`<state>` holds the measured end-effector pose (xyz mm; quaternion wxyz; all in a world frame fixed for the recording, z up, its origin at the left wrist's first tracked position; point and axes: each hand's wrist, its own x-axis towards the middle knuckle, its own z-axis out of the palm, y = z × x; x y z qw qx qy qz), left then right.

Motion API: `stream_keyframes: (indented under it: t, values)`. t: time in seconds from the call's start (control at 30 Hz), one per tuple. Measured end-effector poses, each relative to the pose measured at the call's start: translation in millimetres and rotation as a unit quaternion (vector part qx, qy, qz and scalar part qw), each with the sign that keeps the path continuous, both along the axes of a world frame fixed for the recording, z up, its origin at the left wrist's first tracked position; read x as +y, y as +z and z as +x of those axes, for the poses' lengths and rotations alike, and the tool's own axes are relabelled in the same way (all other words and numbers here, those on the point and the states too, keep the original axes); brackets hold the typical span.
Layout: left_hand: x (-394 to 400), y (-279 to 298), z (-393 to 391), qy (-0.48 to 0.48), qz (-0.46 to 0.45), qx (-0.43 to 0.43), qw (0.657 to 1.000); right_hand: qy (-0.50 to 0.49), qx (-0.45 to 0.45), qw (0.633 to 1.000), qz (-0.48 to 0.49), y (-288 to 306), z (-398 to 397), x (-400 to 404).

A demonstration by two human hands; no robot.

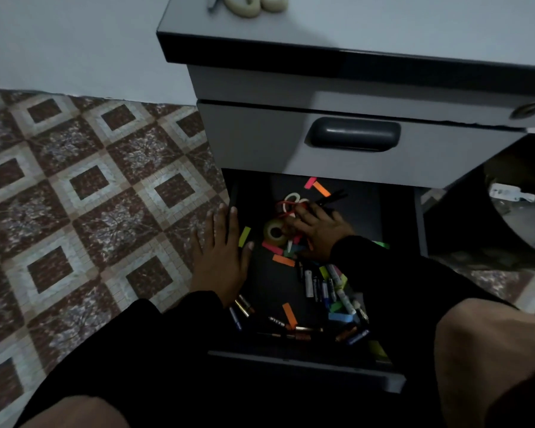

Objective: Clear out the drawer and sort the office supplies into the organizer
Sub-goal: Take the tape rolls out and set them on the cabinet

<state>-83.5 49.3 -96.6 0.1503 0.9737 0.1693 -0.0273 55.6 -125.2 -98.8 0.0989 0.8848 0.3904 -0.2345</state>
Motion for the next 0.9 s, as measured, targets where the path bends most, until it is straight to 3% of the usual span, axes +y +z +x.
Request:
stream_keyframes:
  t: [0.23, 0.33, 0.43, 0.57, 0.9]
  values:
    - [0, 6, 9, -0.047, -0.007, -0.034, 0.998, 0.009, -0.031, 0.999, -0.038, 4, -23, -52]
    - [-3, 3, 11, -0.116, 0.037, -0.054, 0.991, 0.012, -0.079, 0.995, 0.060, 11, -29, -59]
    - [-5, 2, 15, -0.113, 0.048, -0.059, 0.991, -0.020, -0.102, 0.980, 0.171, 2, -31, -57]
    - [6, 4, 20, -0.052, 0.029, -0.057, 0.997, -0.098, -0.010, 0.962, 0.256, -13, -32, -33]
    - [9, -7, 21, -0.021, 0.006, -0.044, 0.999, -0.142, -0.019, 0.971, 0.192, -25, -28, 8]
